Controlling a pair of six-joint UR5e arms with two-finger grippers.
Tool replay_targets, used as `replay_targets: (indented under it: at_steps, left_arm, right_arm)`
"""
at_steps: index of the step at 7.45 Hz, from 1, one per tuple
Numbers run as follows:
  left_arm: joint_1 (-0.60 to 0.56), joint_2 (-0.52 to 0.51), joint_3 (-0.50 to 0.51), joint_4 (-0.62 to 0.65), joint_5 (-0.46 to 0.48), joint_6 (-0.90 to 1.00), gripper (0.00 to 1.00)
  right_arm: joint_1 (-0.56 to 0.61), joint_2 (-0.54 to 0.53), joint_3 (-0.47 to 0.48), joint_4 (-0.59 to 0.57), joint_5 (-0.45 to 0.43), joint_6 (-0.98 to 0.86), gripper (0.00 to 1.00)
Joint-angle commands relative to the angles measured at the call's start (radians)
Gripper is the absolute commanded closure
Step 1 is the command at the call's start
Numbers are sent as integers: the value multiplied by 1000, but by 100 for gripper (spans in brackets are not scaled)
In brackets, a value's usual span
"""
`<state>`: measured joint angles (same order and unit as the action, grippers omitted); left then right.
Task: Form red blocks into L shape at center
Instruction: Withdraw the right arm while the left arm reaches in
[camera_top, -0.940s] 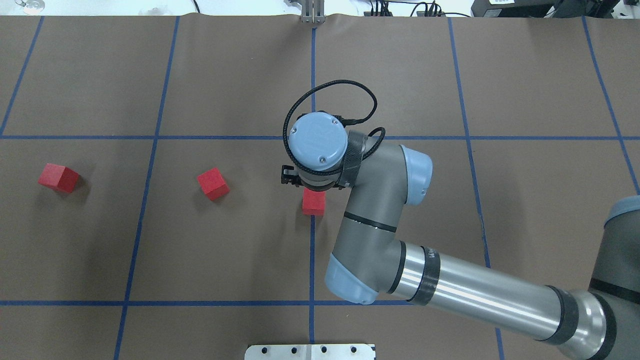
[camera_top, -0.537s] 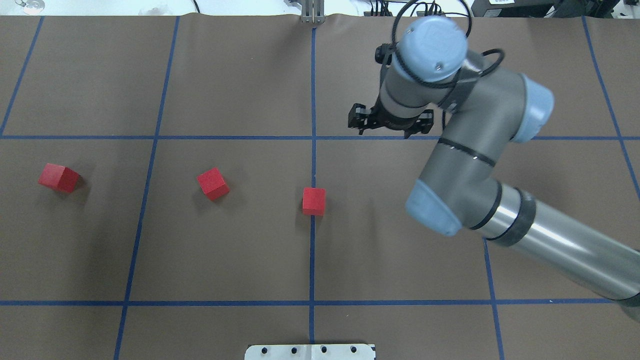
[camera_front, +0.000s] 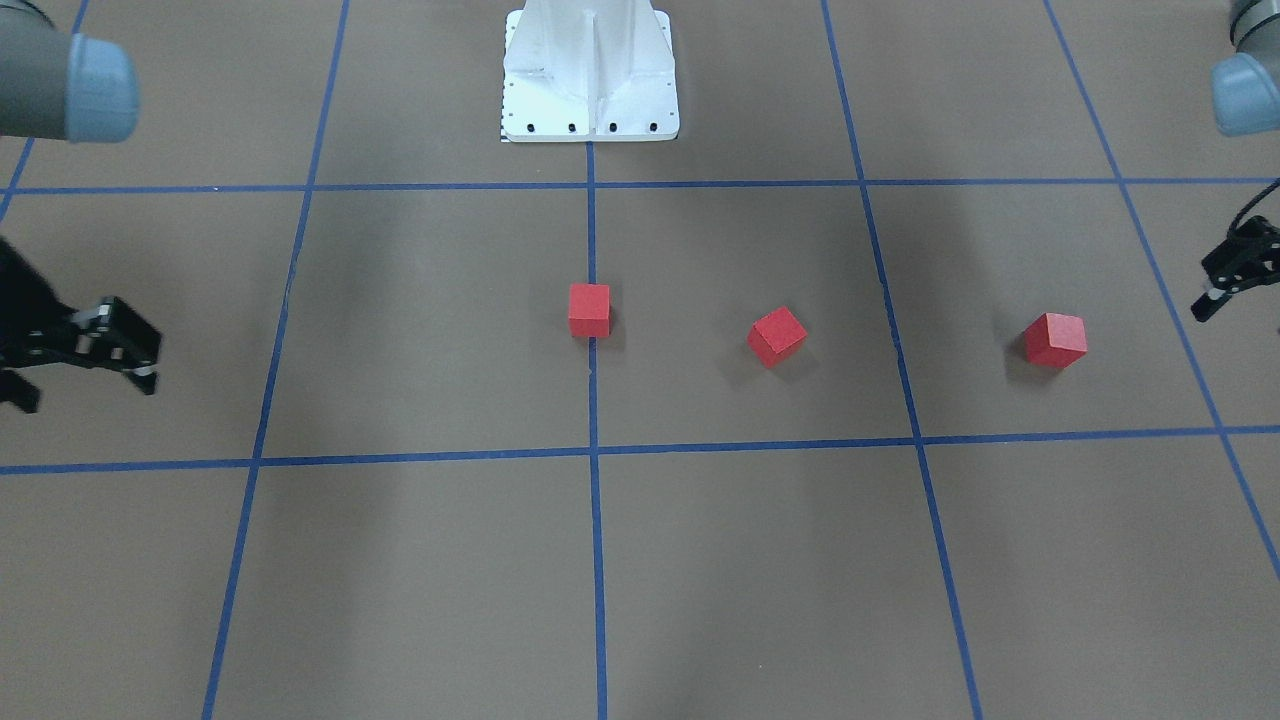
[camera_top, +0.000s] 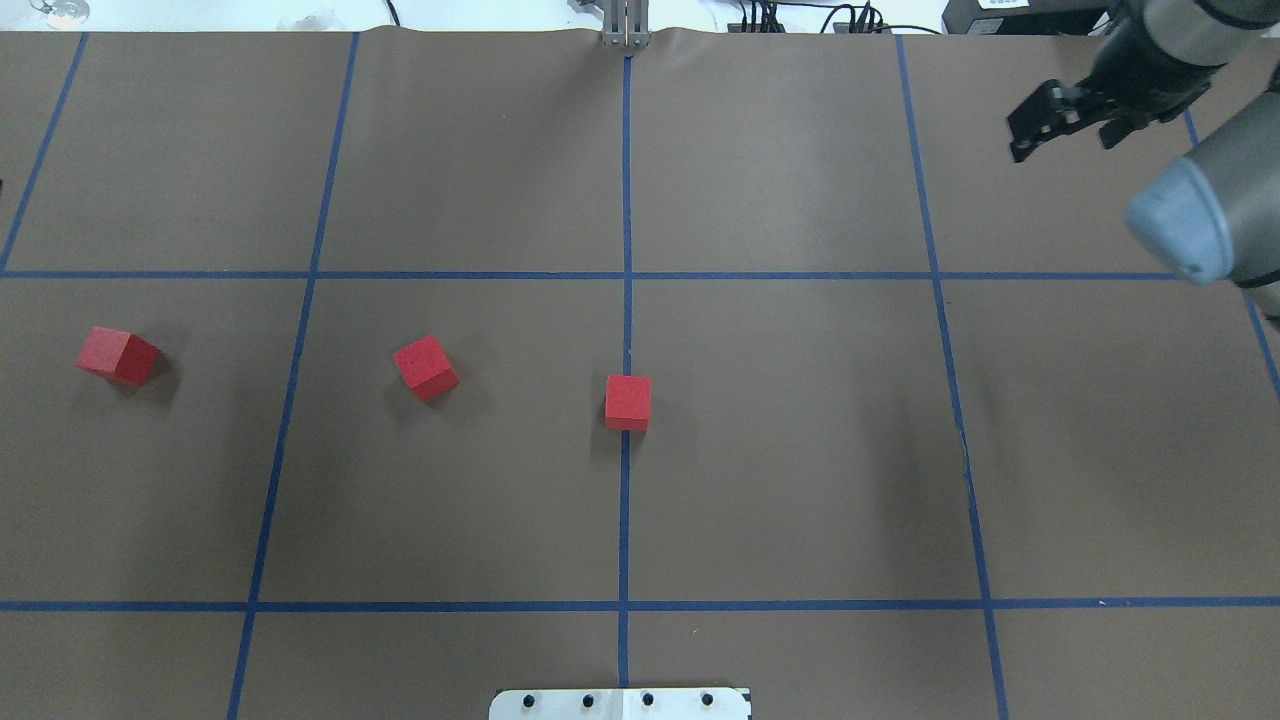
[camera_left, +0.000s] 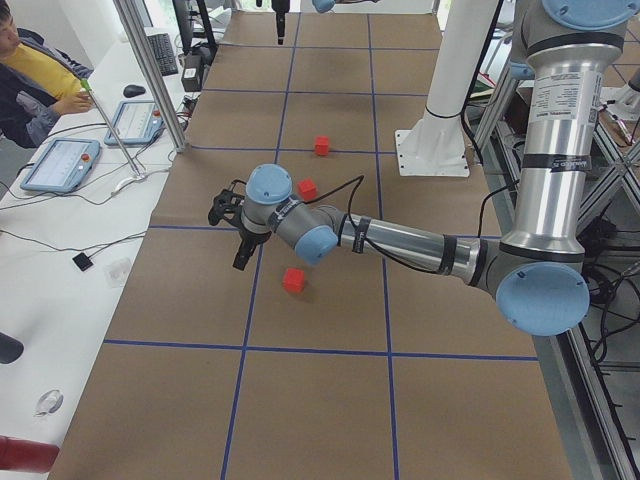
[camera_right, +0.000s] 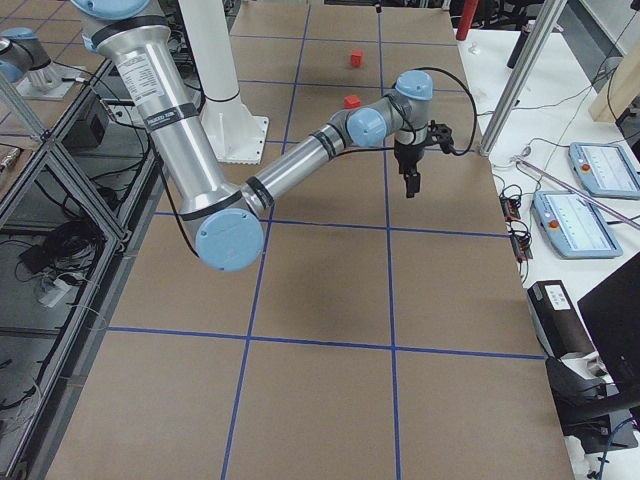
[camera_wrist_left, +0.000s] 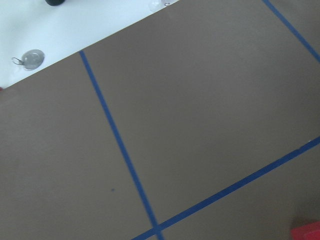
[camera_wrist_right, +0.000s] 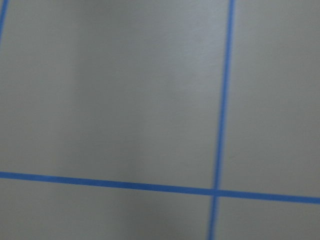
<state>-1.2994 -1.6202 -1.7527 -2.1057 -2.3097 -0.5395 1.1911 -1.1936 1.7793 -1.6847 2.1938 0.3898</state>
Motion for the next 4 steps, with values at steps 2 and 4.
replay_targets:
  at_steps: [2,4]
  left_arm:
    - [249,-41,-77,12,81,-548,0]
    - [415,-99,-79,38,175,-750,1]
  right_arm:
    - [189,-193,-63,11,61,-322,0]
    - [197,-256,-66,13,54,-365,0]
